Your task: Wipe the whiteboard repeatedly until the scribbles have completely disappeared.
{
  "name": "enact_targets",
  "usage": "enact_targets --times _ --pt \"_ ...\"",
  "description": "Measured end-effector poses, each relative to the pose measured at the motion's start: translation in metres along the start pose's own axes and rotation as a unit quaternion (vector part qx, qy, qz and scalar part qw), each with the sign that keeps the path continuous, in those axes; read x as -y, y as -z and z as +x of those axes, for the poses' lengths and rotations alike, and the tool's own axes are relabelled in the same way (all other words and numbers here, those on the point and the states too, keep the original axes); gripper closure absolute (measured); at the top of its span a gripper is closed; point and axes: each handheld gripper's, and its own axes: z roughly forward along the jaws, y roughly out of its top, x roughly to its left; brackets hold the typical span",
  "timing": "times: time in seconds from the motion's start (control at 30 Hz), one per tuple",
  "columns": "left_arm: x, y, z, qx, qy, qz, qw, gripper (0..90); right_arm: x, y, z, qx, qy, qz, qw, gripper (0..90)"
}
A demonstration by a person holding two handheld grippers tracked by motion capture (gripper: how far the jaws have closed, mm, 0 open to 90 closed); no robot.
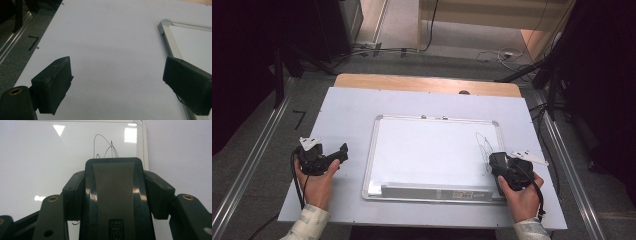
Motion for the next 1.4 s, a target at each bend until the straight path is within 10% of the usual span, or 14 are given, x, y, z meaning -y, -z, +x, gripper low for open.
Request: enact_targets --times 1.4 --pt "0.001 -0.001 0.003 0.003 0.007 0.006 1.0 9.1 -0.025 -0.048 0.009 0.018 -0.005 0.013 0.9997 36.4"
